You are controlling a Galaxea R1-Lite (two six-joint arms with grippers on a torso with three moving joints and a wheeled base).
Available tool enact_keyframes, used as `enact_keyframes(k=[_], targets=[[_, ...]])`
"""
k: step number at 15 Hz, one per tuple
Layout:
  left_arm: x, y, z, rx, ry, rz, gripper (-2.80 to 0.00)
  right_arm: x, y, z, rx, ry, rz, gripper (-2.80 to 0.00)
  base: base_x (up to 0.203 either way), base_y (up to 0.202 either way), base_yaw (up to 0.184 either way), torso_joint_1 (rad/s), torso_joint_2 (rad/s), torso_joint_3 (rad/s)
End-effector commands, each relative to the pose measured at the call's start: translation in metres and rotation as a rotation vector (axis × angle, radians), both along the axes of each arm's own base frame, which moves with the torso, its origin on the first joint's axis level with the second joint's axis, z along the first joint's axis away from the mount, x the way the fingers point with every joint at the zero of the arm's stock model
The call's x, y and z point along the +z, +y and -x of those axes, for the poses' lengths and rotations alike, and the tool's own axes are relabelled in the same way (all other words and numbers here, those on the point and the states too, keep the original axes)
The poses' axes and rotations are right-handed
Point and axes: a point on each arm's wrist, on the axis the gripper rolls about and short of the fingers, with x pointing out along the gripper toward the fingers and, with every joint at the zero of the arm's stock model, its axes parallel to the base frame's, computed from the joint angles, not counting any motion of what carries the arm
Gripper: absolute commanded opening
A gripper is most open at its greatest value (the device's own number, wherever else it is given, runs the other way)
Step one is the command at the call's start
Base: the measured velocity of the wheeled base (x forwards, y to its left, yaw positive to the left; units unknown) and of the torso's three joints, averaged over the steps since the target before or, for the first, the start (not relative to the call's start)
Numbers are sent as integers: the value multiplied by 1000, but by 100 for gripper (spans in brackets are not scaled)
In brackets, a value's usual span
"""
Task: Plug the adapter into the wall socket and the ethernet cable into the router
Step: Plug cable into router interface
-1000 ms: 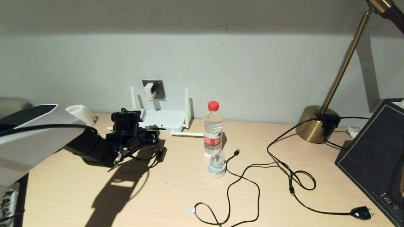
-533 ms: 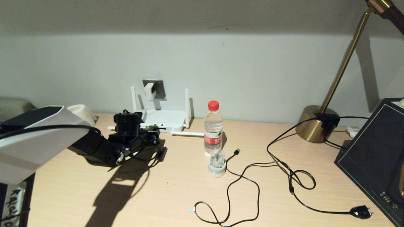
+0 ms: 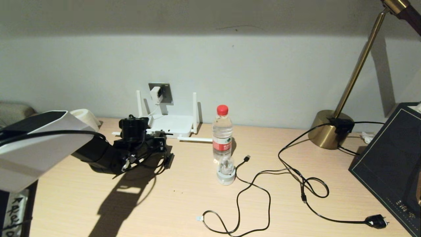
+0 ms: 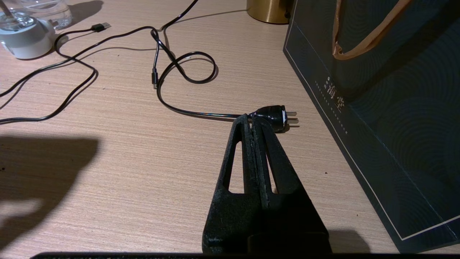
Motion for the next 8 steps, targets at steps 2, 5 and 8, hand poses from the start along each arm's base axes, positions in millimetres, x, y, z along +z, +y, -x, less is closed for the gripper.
enact_keyframes(k=[2, 5, 8], targets=[[6, -2, 4, -6, -12, 4, -280, 0, 0, 0, 0, 2, 0, -280, 0, 0, 0, 0, 0, 0], [10, -7, 12, -20, -8, 3, -280, 0, 0, 0, 0, 1, 0, -280, 0, 0, 0, 0, 0, 0], [9, -8, 15, -23, -3, 2, -280, 0, 0, 0, 0, 1, 0, -280, 0, 0, 0, 0, 0, 0]])
